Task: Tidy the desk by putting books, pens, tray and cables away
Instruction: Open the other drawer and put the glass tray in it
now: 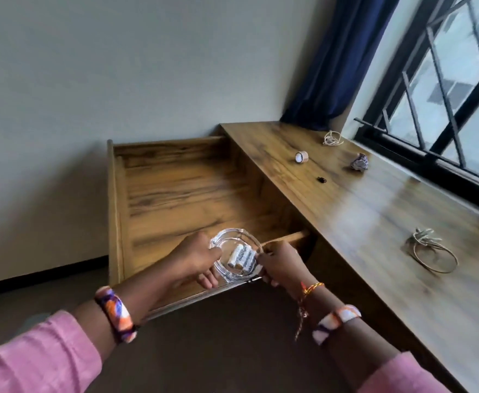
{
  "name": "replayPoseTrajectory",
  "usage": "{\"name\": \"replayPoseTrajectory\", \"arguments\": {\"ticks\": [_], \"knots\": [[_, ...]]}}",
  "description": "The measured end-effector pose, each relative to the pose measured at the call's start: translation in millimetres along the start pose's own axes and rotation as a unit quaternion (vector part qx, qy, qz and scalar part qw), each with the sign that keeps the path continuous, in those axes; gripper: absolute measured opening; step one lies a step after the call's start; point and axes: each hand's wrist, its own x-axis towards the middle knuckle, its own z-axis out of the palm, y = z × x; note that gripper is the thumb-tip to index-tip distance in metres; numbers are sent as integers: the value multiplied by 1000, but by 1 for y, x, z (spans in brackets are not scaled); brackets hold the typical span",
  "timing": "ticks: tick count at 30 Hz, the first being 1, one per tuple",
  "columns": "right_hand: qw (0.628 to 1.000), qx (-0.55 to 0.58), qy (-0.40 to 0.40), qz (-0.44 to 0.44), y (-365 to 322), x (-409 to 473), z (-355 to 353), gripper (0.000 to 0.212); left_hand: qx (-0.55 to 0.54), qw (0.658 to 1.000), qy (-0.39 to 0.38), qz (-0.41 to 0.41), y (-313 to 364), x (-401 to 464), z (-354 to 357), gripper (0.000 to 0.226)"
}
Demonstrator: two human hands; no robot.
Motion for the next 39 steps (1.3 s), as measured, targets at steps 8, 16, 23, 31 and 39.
{"name": "replayPoseTrajectory", "arguments": {"ticks": [8, 16, 23, 31, 39], "knots": [[991, -131, -4, -41, -72, 72, 95, 26, 218, 974, 55, -10, -70, 6, -123, 26], [960, -278, -32, 21, -81, 112, 188, 25, 309, 935, -164, 62, -138, 12, -196, 44], [946, -293, -98, 101, -70, 111, 195, 26, 343, 911, -189, 131, -128, 27, -208, 30], [899, -394, -180, 63, -91, 88, 156, 28, 486, 833, -249, 87, -87, 44, -190, 25], [953, -302, -10, -21, -78, 7, 25, 28, 574, 746, -295, 163, 6, 48, -93, 38]]}}
